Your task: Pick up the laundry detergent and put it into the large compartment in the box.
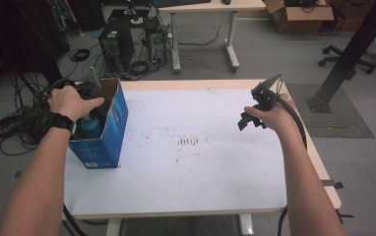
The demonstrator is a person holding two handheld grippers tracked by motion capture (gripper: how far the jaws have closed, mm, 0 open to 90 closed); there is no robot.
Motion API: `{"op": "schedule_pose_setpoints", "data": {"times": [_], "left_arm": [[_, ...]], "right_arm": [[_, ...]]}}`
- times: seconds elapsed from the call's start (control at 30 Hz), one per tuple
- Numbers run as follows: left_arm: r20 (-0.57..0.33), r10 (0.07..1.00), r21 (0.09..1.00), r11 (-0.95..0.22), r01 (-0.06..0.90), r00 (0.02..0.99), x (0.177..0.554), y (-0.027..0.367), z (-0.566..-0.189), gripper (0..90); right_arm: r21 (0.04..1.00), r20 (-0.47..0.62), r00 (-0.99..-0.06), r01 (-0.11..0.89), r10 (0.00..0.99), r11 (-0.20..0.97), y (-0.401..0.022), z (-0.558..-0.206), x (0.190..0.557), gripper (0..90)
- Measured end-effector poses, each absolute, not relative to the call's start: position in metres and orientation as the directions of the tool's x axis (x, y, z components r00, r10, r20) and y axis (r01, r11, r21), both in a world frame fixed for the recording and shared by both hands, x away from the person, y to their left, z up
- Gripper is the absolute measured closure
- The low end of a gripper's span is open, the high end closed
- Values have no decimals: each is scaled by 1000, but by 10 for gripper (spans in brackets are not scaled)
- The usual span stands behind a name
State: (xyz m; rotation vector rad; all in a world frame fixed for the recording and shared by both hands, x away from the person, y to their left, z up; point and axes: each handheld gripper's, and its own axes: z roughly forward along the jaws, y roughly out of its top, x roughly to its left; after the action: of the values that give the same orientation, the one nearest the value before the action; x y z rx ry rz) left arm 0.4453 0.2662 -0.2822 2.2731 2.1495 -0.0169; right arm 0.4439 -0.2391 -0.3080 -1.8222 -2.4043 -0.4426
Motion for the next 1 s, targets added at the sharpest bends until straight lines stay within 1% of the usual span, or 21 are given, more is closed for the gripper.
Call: {"op": "schedule_pose_setpoints", "data": {"times": [0.53,0.63,0.87,1.0], "left_arm": [[-21,998,5,-52,999,52,445,266,-282,367],[-28,998,-10,-50,999,50,445,266,-281,358],[-36,998,4,-42,999,42,443,269,-280,321],[-38,998,15,-40,999,41,442,268,-278,318]], "right_arm": [[171,248,-275,956,929,238,-242,-308,443,78],[171,249,-273,957,929,236,-242,-308,443,78],[173,249,-277,955,928,239,-240,-309,442,78],[174,248,-277,955,928,239,-240,-307,442,78]]}}
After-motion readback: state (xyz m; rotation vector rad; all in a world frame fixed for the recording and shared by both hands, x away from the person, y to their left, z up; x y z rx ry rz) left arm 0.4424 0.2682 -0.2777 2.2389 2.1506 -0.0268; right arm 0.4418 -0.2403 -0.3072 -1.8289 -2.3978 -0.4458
